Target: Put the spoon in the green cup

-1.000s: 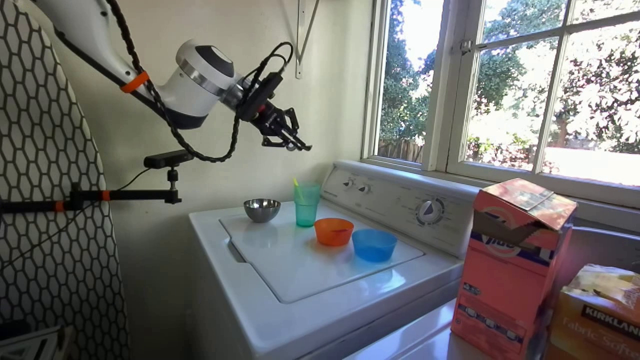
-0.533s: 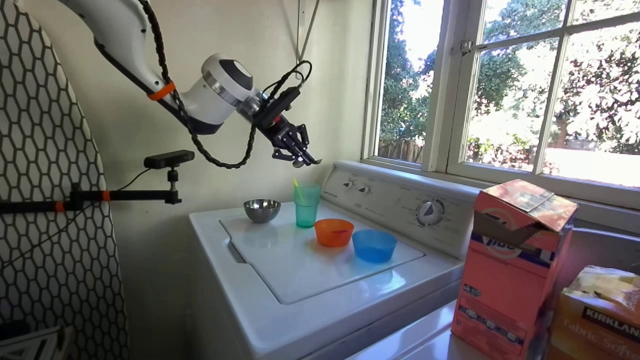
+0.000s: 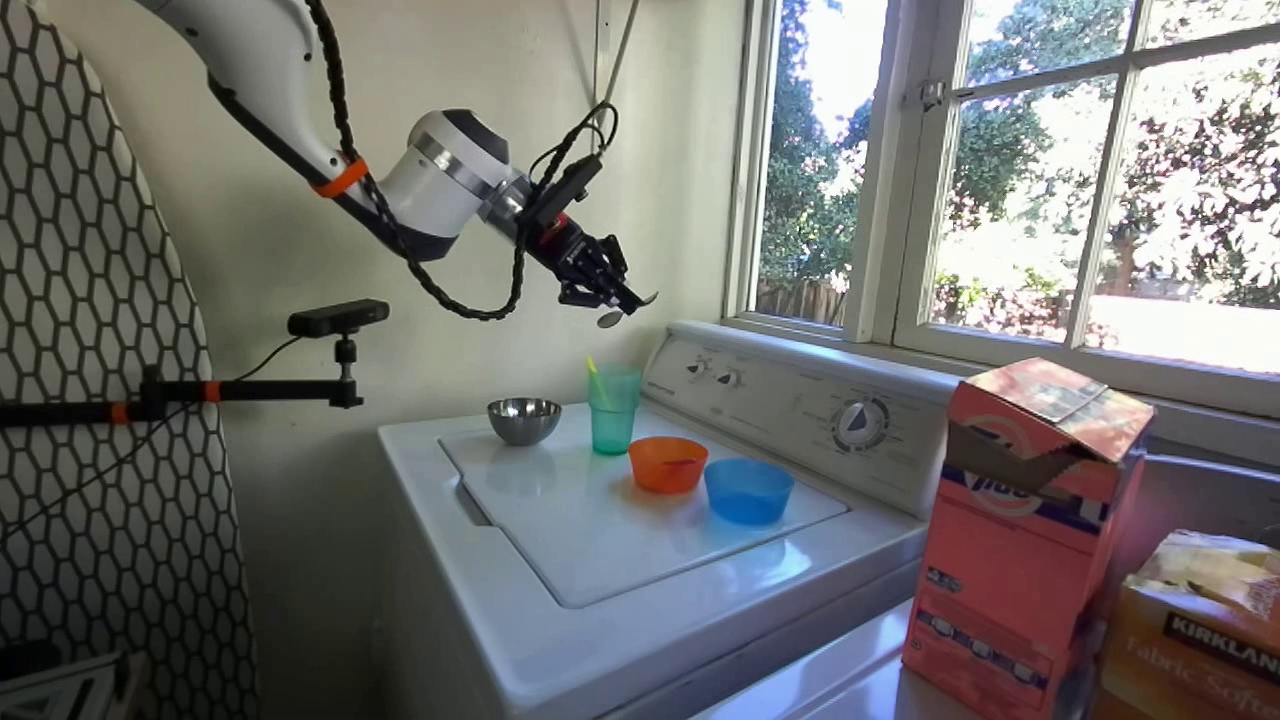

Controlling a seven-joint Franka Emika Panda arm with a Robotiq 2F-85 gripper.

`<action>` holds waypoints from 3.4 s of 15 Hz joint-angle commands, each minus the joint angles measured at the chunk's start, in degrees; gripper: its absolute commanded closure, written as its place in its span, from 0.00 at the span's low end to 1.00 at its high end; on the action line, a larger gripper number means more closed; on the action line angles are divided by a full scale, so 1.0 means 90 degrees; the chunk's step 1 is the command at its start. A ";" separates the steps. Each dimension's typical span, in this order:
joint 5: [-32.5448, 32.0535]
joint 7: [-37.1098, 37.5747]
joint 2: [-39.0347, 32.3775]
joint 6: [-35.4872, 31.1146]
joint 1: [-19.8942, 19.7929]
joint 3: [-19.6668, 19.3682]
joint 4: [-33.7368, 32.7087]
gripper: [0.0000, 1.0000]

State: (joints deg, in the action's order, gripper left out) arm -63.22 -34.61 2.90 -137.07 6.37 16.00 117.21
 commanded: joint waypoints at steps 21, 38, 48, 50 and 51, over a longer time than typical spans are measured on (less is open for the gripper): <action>-0.0899 -0.3333 -0.2264 0.2313 0.1260 -0.0125 -0.2257 0.97; -0.2101 -0.3744 -0.3102 0.3049 0.1692 -0.0108 -0.2701 0.97; -0.1981 -0.4477 -0.3353 0.3603 0.1859 -0.0056 -0.2652 0.97; -0.2002 -0.4528 -0.3401 0.3607 0.1882 -0.0050 -0.2681 0.97; -0.1982 -0.4509 -0.3417 0.3602 0.1889 -0.0044 -0.2700 0.97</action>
State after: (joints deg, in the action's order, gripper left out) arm -80.95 -73.91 -26.50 -106.42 22.43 15.62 94.47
